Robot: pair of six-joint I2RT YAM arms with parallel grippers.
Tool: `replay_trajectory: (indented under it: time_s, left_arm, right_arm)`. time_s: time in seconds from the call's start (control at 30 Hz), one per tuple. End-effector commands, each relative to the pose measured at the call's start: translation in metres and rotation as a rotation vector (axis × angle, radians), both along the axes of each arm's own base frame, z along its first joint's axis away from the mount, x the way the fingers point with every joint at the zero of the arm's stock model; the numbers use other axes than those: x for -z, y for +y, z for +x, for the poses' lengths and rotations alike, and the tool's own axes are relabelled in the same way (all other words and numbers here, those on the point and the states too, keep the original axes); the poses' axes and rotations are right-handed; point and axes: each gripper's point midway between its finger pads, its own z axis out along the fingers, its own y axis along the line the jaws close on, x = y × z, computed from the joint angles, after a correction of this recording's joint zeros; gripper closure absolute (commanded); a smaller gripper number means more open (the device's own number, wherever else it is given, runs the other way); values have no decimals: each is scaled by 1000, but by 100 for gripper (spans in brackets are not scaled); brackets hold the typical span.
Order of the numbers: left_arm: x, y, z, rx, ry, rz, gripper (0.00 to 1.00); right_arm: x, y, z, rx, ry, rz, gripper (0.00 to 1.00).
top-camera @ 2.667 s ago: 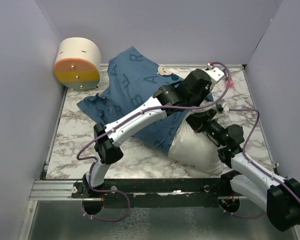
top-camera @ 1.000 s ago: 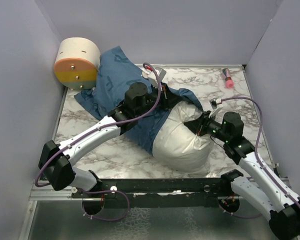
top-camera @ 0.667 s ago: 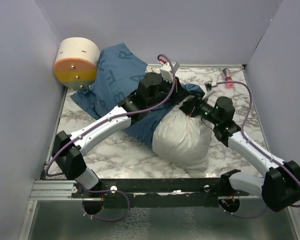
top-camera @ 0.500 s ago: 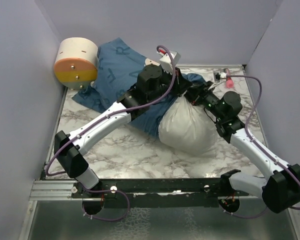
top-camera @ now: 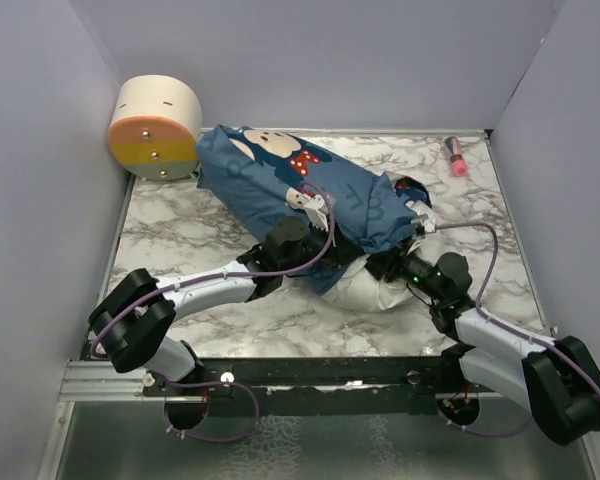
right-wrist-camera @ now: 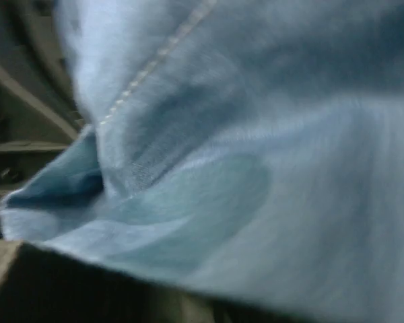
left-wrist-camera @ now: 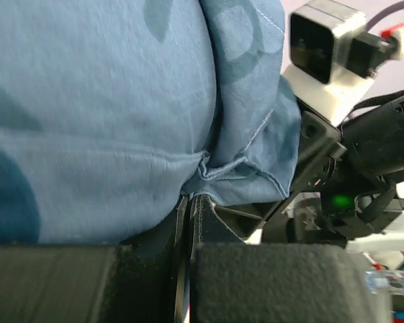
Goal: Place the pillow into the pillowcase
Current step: Stuff the pillow into the pillowcase.
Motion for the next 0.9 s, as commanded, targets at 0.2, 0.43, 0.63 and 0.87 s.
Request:
replay_trajectory:
  time_s: [0.2, 0.43, 0.63, 0.87]
  left_arm:
    - [-28, 6, -29, 54, 3, -154, 100]
    - [-26, 17, -31, 26, 13, -170, 100]
    - [-37, 21, -32, 22, -20, -161, 100]
    - [-48, 22, -37, 50, -57, -146, 100]
  right_arm:
    - [-111, -24, -83, -68, -210, -12, 22]
    - [-153, -94, -63, 372, -75, -22, 13]
    - [-119, -127, -47, 600, 89, -26, 19]
    - [-72, -116, -40, 588, 247, -9, 21]
